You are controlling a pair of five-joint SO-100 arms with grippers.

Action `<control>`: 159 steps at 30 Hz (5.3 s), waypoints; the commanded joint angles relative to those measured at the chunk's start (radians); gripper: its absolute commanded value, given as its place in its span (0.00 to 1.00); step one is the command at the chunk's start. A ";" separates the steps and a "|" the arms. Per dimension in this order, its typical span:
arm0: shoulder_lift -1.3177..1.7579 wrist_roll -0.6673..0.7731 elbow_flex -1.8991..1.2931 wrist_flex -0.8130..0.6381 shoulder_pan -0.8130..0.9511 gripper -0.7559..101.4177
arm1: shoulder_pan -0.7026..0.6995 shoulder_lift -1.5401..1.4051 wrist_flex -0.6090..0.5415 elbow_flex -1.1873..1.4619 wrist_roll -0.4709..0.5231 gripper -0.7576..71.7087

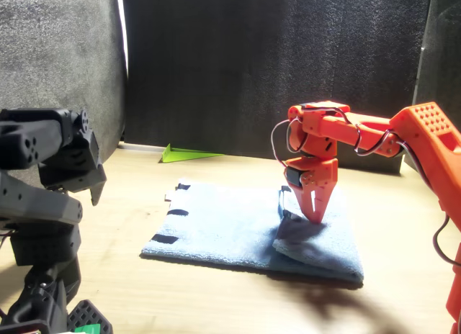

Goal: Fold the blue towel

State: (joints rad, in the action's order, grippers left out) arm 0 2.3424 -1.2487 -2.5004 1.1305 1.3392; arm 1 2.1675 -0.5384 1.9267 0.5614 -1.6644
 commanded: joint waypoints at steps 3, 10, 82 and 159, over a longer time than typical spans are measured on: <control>0.014 -0.012 -0.012 0.009 0.015 0.18 | -0.049 0.000 0.020 0.020 0.014 0.01; 0.014 -0.012 -0.012 0.009 0.015 0.18 | -0.095 -0.003 0.020 0.035 0.071 0.01; -0.419 -0.029 0.295 0.091 -0.307 0.24 | -0.841 -1.674 -0.532 1.537 -0.009 0.01; -0.997 0.014 0.856 0.215 -0.727 0.30 | -0.864 -1.513 -0.927 1.839 0.011 0.01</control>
State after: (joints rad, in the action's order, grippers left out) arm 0 1.2793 -1.2425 -1.5999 1.3714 0.6228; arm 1 1.2993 -2.0433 0.9879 2.4283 -1.6322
